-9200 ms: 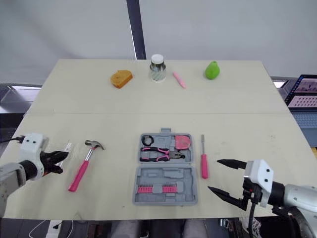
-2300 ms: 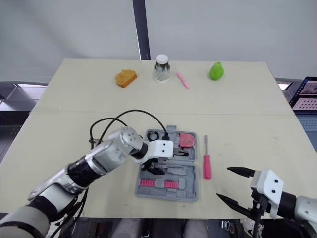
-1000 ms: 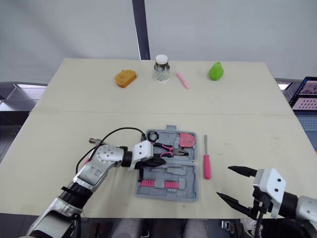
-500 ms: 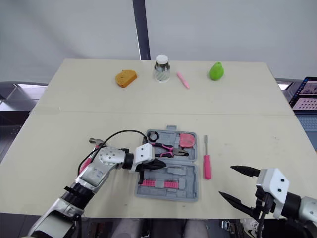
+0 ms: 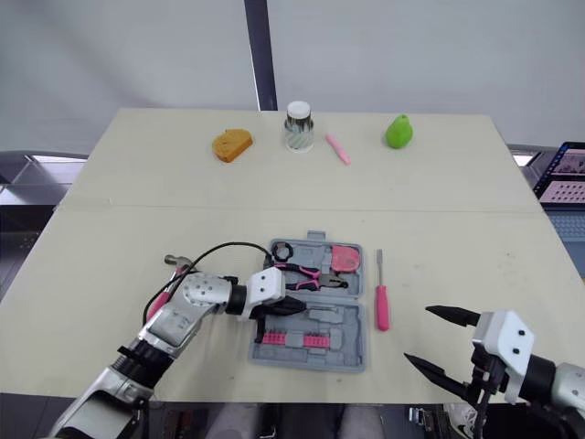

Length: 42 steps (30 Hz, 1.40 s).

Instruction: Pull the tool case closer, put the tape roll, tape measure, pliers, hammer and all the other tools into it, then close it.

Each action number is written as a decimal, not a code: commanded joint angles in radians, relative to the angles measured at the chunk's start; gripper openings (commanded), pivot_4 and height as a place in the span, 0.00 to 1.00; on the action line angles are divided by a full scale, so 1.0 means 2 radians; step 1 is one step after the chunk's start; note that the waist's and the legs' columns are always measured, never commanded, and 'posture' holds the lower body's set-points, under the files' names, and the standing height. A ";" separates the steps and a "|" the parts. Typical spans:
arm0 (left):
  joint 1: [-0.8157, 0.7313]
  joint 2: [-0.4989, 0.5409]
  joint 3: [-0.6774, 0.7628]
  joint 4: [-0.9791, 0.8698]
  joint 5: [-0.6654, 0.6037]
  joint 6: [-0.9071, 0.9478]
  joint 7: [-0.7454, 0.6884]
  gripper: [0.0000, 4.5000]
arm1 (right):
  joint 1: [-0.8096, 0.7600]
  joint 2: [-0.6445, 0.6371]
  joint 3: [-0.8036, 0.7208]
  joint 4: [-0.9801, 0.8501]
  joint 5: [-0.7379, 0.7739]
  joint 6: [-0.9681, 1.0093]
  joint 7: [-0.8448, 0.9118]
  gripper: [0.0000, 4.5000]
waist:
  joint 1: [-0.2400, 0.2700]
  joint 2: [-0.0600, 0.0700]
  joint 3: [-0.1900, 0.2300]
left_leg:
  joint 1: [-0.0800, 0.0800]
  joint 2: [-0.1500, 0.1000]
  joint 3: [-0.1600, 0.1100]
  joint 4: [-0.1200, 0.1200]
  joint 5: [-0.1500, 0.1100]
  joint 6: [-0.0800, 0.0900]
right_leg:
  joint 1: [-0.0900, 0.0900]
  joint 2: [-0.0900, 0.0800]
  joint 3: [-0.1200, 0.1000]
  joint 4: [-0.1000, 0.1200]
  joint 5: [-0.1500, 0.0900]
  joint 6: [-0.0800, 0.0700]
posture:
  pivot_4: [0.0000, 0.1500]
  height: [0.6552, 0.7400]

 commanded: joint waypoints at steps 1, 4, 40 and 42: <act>0.009 0.001 -0.010 -0.003 0.010 0.018 0.002 0.01 | 0.003 0.002 -0.018 -0.009 0.009 0.001 -0.003 1.00 | 0.000 0.000 0.000 | 0.000 0.000 0.000 0.000 0.000 0.000 | 0.000 0.000 0.000 0.000 0.000 0.000 | 1.00 0.47; 0.010 -0.004 -0.004 0.000 0.003 0.035 0.007 0.01 | 0.002 0.003 -0.017 -0.009 0.010 0.001 -0.005 1.00 | 0.000 0.000 0.000 | 0.000 0.000 0.000 0.000 0.000 0.000 | 0.000 0.000 0.000 0.000 0.000 0.000 | 1.00 0.47; 0.031 0.009 0.002 -0.024 0.006 0.028 0.024 0.01 | -0.006 0.004 -0.006 -0.009 0.004 0.004 -0.014 1.00 | 0.001 0.000 0.000 | 0.000 0.000 0.000 0.000 0.000 0.000 | 0.000 0.000 0.000 0.000 0.000 0.000 | 1.00 0.47; 0.032 0.007 0.003 -0.021 0.005 0.029 0.024 0.01 | -0.005 0.005 -0.008 -0.010 0.004 0.004 -0.014 1.00 | 0.001 0.000 0.000 | 0.000 0.000 0.000 0.000 0.000 0.000 | 0.000 0.000 0.000 0.000 0.000 0.000 | 1.00 0.47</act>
